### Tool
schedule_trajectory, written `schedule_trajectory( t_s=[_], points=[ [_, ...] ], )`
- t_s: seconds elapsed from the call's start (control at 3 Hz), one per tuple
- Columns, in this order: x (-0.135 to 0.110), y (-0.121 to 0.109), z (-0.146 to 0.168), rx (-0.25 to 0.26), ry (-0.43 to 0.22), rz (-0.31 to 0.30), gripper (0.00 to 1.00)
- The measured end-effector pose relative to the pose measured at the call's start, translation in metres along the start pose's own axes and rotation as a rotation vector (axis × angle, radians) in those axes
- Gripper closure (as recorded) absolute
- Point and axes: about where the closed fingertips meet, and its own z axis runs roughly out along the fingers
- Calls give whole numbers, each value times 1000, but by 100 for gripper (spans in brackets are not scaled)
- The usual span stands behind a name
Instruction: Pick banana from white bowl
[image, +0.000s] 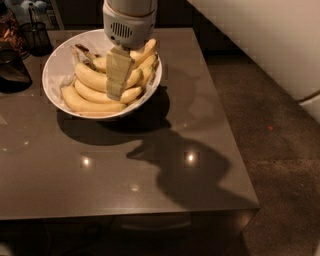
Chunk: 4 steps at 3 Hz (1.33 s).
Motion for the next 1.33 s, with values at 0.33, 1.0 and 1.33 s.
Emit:
schedule_trajectory(
  t_s=[0.33, 1.0, 1.33],
  points=[
    [-7, -6, 5, -1, 3, -4, 27],
    [-22, -13, 12, 4, 8, -27, 32],
    [-32, -12, 16, 7, 12, -58, 32]
  ],
)
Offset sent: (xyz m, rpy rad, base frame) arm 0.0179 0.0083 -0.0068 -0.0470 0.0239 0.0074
